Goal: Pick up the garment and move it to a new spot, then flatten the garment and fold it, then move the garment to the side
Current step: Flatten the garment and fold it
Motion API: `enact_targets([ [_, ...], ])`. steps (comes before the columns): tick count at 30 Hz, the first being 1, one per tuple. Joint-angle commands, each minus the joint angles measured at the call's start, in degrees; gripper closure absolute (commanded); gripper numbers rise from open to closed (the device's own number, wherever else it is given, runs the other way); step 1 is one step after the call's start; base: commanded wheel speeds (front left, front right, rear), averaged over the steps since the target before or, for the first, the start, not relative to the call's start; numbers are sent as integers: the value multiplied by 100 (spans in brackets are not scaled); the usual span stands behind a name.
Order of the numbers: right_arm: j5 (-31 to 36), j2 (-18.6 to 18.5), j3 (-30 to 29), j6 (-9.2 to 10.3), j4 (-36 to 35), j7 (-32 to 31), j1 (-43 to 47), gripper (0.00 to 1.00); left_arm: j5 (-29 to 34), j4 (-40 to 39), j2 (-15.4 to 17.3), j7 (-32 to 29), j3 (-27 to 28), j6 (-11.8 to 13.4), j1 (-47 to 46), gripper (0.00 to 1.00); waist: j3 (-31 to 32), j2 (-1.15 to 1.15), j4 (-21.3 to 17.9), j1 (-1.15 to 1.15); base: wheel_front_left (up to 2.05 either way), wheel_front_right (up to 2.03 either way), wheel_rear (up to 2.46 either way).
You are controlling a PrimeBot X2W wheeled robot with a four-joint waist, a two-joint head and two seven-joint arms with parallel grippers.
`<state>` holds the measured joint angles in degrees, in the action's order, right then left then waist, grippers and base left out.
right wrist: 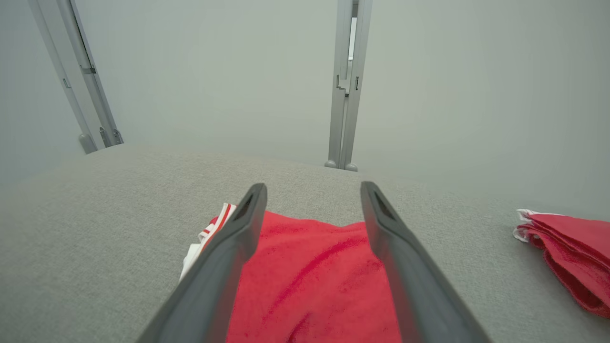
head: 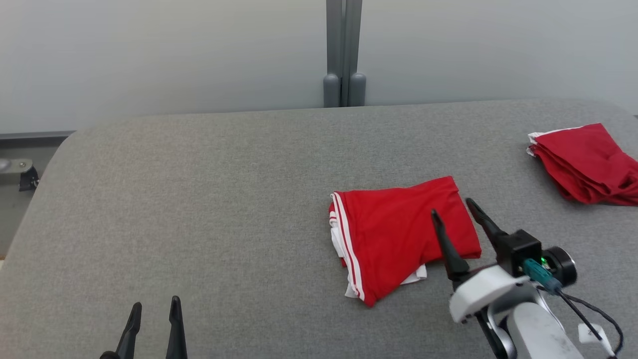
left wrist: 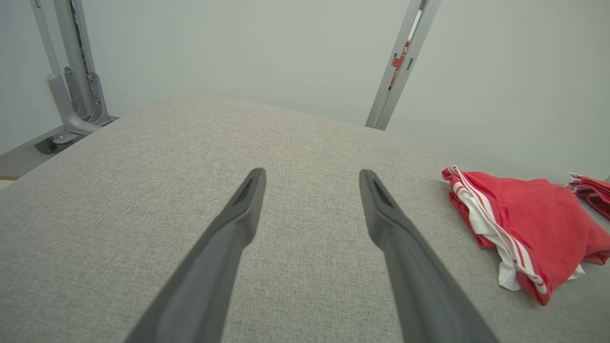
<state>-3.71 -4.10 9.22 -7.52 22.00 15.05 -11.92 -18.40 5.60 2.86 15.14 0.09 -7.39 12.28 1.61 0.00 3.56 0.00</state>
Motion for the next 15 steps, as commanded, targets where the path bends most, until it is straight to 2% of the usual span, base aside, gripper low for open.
enact_targets([
  [1,27,-105,-134,8,-120,12,234,0,39,-22,10,-4,37,-18,73,0,163,0,-193,0,0,0,0],
  [6,-98,-306,-587,8,-340,12,946,0,127,-25,10,-4,74,-18,129,0,236,0,-259,0,0,0,0],
  [11,-161,-417,-603,8,-297,13,1337,0,153,55,10,-4,33,-18,226,0,267,0,-299,0,0,0,0],
  [15,-221,-354,-682,8,-332,13,1443,0,138,64,10,-4,22,-18,294,0,271,0,-324,0,0,0,0],
])
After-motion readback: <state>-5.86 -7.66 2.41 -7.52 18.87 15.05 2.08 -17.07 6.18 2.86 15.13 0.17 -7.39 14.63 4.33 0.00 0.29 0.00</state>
